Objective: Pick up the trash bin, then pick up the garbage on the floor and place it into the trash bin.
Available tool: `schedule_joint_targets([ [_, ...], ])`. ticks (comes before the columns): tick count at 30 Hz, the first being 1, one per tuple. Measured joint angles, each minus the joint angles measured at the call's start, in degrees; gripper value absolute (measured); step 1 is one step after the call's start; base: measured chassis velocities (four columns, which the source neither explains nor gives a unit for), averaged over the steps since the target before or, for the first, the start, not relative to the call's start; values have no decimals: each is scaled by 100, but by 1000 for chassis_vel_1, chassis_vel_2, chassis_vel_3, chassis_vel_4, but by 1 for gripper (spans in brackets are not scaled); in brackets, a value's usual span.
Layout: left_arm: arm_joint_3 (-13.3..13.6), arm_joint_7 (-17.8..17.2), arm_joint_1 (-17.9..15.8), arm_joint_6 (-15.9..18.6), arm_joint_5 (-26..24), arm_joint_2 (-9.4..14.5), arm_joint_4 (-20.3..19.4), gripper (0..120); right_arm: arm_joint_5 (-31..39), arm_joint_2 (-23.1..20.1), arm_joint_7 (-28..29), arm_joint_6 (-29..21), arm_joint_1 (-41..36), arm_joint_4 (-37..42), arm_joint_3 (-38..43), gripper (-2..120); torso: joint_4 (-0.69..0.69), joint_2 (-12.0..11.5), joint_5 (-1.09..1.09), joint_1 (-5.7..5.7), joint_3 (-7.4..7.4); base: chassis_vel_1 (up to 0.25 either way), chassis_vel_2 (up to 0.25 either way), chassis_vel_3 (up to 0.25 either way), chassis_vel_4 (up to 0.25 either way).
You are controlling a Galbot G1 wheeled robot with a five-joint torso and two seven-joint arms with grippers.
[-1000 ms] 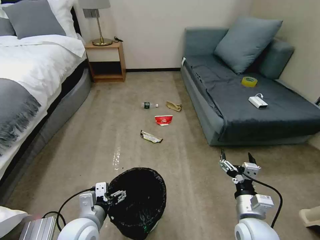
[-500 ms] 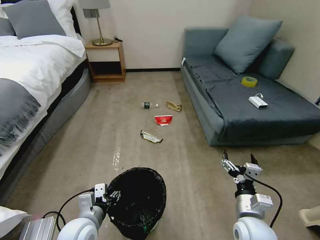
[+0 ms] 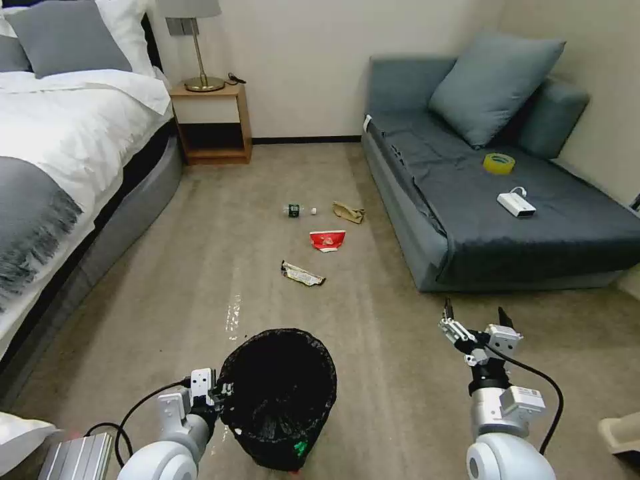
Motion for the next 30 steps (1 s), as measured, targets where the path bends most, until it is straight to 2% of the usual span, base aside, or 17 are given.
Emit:
schedule_joint_targets([
  [4, -182, 170, 55, -190, 71, -32, -47, 4, -31, -180, -150, -68, -134, 67, -9, 100, 0, 0, 1, 0, 0, 0, 0, 0, 0],
  [9, -377, 318, 87, -272, 58, -33, -181, 4, -64, -407, -172, -226, -257, 144, -68, 100, 0, 0, 0, 0, 0, 0, 0, 0, 0],
  [15, -762, 553, 26, -522, 91, -15, -421, 4, -83, -602, -254, -417, -425, 203, -230, 100, 0, 0, 0, 0, 0, 0, 0, 0, 0],
  [16, -762, 553, 26, -522, 91, -15, -421, 4, -83, -602, -254, -417, -425, 203, -230, 100, 0, 0, 0, 0, 0, 0, 0, 0, 0],
  [19, -1018, 607, -7, -524, 62, -20, -622, 4, -79, -579, -320, -420, -523, 224, -348, 100, 0, 0, 0, 0, 0, 0, 0, 0, 0],
  [23, -1205, 580, -71, -524, 29, -24, -744, 4, -107, -577, -424, -333, -596, 223, -395, 100, 0, 0, 0, 0, 0, 0, 0, 0, 0],
  [30, -1277, 488, -117, -524, -6, -50, -828, 4, -132, -592, -498, -342, -654, 281, -400, 100, 0, 0, 0, 0, 0, 0, 0, 0, 0],
])
